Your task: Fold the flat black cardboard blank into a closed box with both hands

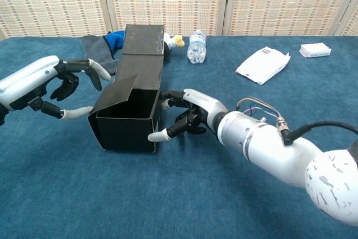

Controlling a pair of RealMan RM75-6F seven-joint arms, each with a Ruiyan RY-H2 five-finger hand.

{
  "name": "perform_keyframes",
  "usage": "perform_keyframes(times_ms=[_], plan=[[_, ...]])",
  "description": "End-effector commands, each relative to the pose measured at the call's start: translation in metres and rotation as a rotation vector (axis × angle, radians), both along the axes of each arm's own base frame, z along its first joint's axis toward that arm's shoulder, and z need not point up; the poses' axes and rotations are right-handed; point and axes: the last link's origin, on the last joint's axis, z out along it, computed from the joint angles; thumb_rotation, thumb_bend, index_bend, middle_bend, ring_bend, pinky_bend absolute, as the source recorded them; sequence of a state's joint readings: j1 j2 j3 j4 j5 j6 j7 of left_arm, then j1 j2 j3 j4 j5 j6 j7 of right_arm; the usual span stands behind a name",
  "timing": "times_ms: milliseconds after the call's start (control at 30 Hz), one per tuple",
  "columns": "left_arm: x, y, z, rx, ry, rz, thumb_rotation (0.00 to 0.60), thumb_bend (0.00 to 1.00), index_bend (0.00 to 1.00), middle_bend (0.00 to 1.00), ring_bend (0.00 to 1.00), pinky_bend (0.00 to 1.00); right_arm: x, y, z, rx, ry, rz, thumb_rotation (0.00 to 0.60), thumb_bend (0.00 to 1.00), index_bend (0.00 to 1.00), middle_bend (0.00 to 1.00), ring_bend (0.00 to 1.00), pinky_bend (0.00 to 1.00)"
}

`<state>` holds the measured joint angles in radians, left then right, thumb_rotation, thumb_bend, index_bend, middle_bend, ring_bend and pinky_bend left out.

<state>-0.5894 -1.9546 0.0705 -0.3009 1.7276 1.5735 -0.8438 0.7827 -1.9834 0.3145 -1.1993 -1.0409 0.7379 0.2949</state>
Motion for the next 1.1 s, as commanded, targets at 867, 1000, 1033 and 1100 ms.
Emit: perform_keyframes(times_ms=[867,1000,1033,1100], plan=[[0.010,0.009,-0.002,-0.029,0.288,-0.191,0.600,0.10,0.37,0.30,0.78,0.82,-0.002,0.001,-0.003,-0.002,0.039,0.041,0.600,0.36,0.36,0.40,0.75,1.00],[0.012,0.011,-0.001,-0.019,0.319,-0.215,0.600,0.10,0.38,0.30,0.78,0.82,-0.002,0.001,-0.002,0.000,0.041,0.045,0.600,0.36,0.36,0.40,0.75,1.00],[0.013,0.011,0.000,-0.014,0.332,-0.223,0.600,0.10,0.38,0.30,0.78,0.82,-0.002,0.000,-0.002,0.000,0.041,0.045,0.600,0.36,0.36,0.40,0.75,1.00],[0.014,0.012,0.000,-0.007,0.356,-0.241,0.600,0.10,0.39,0.30,0.78,0.82,-0.001,0.000,-0.002,0.003,0.043,0.049,0.600,0.36,0.36,0.40,0.75,1.00]])
